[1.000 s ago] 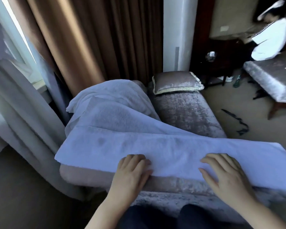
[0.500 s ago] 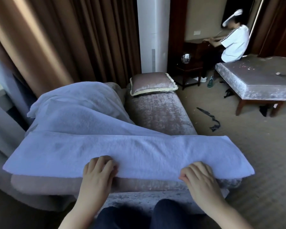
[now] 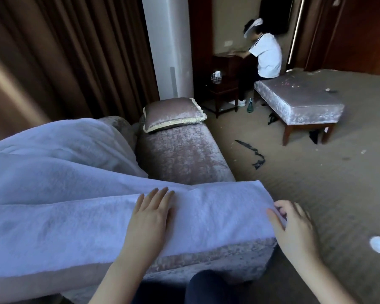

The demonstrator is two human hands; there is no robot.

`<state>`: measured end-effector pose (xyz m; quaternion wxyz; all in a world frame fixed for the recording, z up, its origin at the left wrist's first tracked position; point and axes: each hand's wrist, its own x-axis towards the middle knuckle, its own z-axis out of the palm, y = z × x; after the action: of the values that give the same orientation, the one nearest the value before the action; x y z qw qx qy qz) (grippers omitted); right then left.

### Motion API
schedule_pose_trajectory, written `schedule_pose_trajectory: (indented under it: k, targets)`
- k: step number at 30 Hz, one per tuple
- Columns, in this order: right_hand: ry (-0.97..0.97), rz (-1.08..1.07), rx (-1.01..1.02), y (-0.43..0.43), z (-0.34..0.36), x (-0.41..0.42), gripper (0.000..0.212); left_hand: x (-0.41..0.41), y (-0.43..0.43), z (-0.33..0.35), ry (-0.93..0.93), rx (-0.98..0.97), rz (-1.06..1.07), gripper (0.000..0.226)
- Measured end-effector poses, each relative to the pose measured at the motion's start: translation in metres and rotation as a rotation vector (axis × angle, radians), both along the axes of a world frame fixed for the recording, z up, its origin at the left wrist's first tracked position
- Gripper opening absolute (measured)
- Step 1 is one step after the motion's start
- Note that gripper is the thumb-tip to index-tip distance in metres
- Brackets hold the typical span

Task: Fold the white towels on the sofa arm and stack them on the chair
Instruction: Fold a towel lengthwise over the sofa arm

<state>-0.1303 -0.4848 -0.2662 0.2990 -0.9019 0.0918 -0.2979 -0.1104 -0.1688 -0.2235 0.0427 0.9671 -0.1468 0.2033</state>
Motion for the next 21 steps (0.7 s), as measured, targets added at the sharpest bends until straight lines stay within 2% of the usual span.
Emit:
schedule_pose_trajectory:
  k: [3,7,10,15,19,21]
  targets:
    - [0.053,-0.035,0.165,-0.003,0.0,-0.001,0.016,0.007,-0.011,-0.007,0.015,-0.021,0.027,0.051]
    - [0.188,-0.034,0.324,-0.006,-0.001,0.003,0.035,0.007,-0.014,-0.013,-0.035,-0.051,0.037,0.044]
    - [0.174,0.003,0.349,-0.008,0.004,-0.003,0.053,0.006,-0.015,-0.01,-0.055,-0.063,0.044,0.044]
    - [0.204,0.052,0.359,-0.016,-0.004,-0.013,0.05,0.024,-0.009,0.007,-0.018,-0.059,0.071,0.035]
    - [0.243,0.095,0.401,-0.021,0.003,-0.006,0.047,0.052,0.001,0.023,0.2,-0.11,0.099,0.019]
    - [0.267,0.095,0.444,-0.02,0.012,0.004,0.043,0.059,0.001,0.028,0.31,-0.097,0.091,0.022]
